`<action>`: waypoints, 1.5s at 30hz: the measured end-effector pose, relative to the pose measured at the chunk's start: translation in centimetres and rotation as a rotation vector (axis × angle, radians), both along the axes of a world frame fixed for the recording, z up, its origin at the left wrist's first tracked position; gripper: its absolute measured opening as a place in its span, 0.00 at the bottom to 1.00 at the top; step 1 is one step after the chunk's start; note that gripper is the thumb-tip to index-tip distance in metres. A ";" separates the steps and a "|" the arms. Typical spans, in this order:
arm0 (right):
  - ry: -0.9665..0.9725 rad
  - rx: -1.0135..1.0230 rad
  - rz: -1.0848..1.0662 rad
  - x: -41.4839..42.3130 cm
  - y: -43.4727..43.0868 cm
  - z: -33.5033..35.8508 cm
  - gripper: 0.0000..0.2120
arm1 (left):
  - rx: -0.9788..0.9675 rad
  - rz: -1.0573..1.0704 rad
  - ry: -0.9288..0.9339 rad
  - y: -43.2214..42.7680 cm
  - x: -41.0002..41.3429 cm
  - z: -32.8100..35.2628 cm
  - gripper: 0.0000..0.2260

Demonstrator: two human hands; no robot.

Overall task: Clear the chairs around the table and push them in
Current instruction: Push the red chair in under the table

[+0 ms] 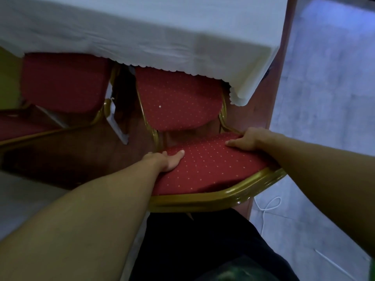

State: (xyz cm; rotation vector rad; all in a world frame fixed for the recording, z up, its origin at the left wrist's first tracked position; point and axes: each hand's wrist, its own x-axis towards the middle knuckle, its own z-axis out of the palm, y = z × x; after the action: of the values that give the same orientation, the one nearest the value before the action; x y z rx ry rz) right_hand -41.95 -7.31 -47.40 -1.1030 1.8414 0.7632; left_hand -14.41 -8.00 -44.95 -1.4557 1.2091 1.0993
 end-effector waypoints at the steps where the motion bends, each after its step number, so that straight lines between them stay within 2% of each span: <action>1: 0.004 0.000 -0.004 0.0 0.0 0.0 0.47 | 0.002 0.014 -0.007 0.1 0.3 0.1 0.43; 8: 0.019 0.005 -0.002 0.2 0.0 0.4 0.46 | 0.021 0.193 -0.010 0.3 2.9 -0.1 0.57; 13: 0.034 0.031 -0.032 0.9 0.3 0.8 0.49 | 0.097 0.189 0.039 -0.1 4.0 -1.3 0.65; 18: 0.028 0.046 -0.123 3.7 0.9 0.6 0.49 | 0.102 0.168 0.055 -1.9 6.8 -1.3 0.58; 22: 0.006 0.039 -0.201 7.0 1.1 0.4 0.51 | 0.072 0.116 0.042 -4.2 9.9 -1.5 0.58; 32: 0.023 0.043 -0.335 16.1 0.1 0.3 0.48 | 0.073 0.029 0.037 -10.3 17.7 -1.6 0.56; 45: -0.001 0.060 -0.394 21.0 0.4 0.9 0.46 | 0.086 -0.056 0.027 -11.7 21.9 -2.2 0.55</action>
State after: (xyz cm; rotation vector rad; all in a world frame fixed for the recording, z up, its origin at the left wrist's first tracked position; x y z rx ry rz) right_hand -20.96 -6.92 -46.46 -0.6701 1.9403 0.5795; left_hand 7.49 -19.70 -47.19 -1.3381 1.1996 1.1232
